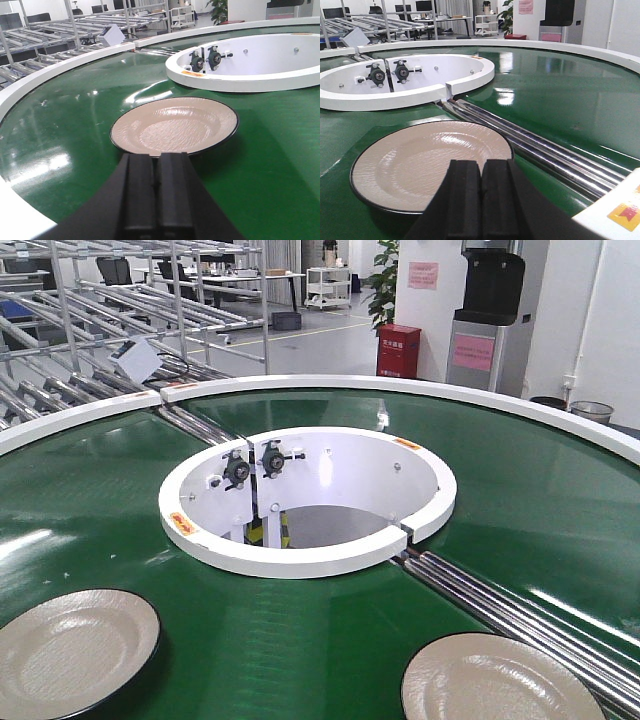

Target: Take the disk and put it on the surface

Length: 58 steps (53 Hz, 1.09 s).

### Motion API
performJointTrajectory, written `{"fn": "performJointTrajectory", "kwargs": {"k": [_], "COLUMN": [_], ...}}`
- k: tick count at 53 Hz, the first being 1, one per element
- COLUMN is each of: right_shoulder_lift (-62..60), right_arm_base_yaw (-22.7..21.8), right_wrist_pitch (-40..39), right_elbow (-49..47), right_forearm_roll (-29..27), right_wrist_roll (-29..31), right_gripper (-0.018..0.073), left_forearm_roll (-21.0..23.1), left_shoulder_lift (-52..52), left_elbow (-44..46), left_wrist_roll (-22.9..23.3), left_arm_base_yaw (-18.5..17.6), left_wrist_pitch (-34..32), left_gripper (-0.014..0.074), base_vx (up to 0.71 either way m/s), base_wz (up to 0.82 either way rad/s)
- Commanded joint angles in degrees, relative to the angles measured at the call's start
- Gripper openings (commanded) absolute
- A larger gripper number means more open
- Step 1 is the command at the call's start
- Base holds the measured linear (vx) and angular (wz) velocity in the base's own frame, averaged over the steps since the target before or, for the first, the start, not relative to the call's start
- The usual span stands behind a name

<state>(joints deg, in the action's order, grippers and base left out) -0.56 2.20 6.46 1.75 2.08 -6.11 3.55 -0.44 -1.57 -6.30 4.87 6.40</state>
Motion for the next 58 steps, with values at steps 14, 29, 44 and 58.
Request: {"fn": "performJointTrajectory", "kwargs": {"k": [14, 29, 44, 58], "right_shoulder_lift": [-0.7, -0.7, -0.7, -0.4], "right_arm_base_yaw": [-0.2, -0.2, -0.2, -0.2], "right_wrist_pitch": [-5.0, -5.0, -7.1, -18.4], "right_elbow": [1.1, 1.1, 1.1, -6.2], "right_forearm_roll": [0.4, 0.4, 0.5, -3.8], "right_wrist_roll": [0.2, 0.2, 0.2, 0.1], "right_gripper": [-0.0006, -0.0006, -0.0006, -0.0006], "left_forearm_roll": [0.0, 0.0, 0.0, 0.0], "left_shoulder_lift": [-0.5, -0.5, -0.5, -0.1], "left_elbow": [-0.6, -0.6, -0.6, 8.4], "left_wrist_roll": [0.6, 0.6, 0.6, 6.3], "left_arm_base_yaw": [-0.3, -0.3, -0.3, -0.3], "left_wrist_pitch": [-4.7, -4.7, -10.7, -27.1], "left_gripper": [-0.0001, -0.0001, -0.0001, -0.0001], "base_vx": [0.00, 0.00, 0.00, 0.00], "base_wz": [0.00, 0.00, 0.00, 0.00]}}
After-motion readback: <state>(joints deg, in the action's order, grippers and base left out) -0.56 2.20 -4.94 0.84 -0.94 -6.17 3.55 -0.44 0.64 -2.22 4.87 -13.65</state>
